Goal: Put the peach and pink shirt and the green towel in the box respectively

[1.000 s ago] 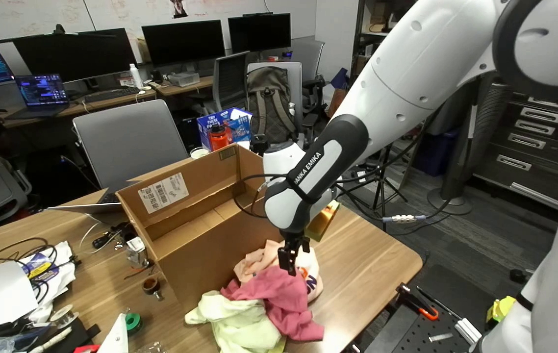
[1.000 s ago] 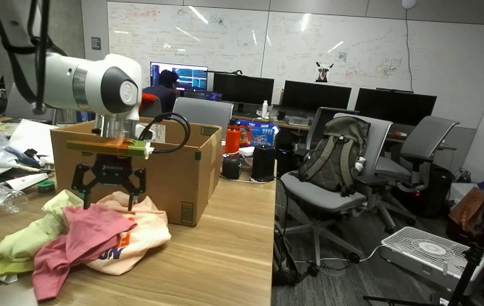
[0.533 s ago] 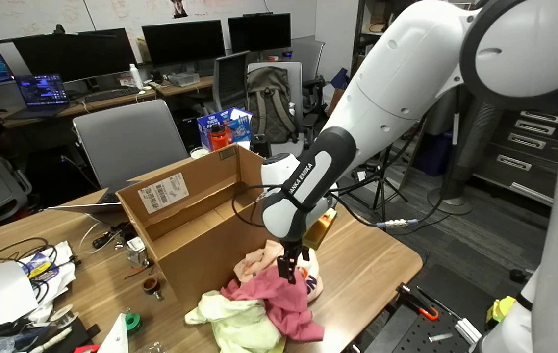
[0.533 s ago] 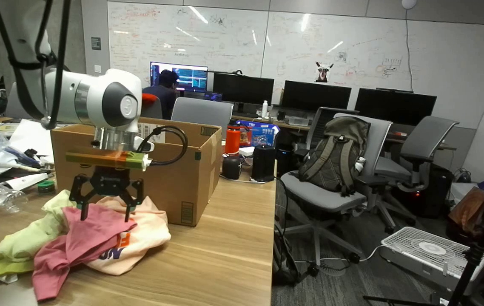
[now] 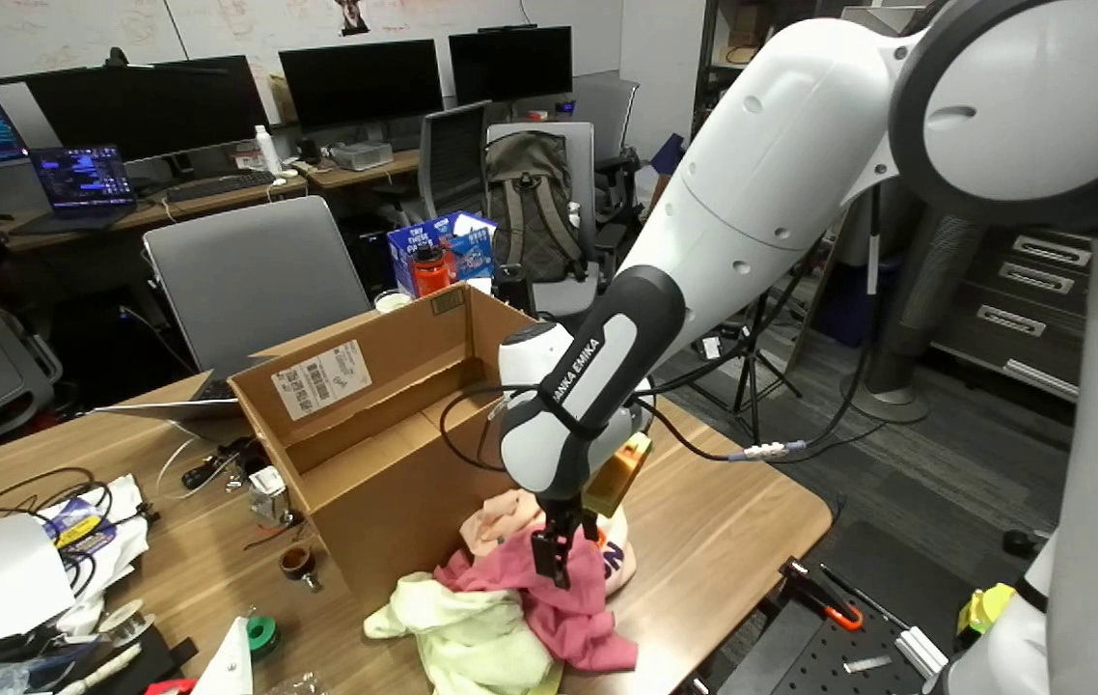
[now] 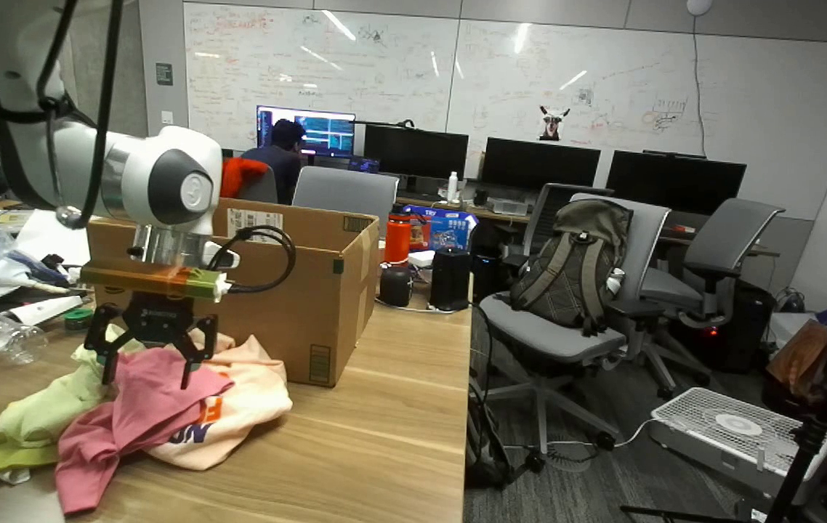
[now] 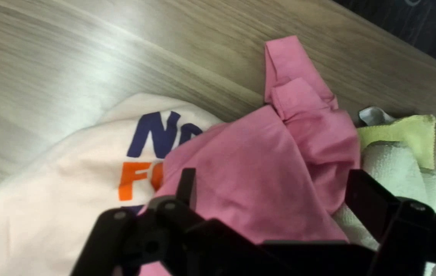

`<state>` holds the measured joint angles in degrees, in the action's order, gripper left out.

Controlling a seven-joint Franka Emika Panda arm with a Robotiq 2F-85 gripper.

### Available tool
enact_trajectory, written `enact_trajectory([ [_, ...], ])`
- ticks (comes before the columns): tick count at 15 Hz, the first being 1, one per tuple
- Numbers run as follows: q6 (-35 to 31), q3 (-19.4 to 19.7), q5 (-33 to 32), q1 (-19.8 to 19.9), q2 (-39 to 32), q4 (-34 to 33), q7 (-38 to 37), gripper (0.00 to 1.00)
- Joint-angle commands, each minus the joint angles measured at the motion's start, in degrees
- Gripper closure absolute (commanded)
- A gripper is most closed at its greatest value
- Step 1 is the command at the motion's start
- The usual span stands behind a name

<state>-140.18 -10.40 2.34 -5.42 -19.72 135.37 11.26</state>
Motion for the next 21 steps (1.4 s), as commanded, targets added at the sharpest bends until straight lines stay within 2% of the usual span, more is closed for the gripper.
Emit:
enact_trajectory([
  [1, -0.74, -2.29, 3.69, 0.50, -0.39, -0.91, 2.55, 0.00],
  [12, -8.64, 0.98, 0.98, 0.47, -4.69, -1.20, 0.00, 0.00],
  [21, -8.68, 2.40, -1.02, 0.17, -6.11, -1.21, -0.94, 0.00],
])
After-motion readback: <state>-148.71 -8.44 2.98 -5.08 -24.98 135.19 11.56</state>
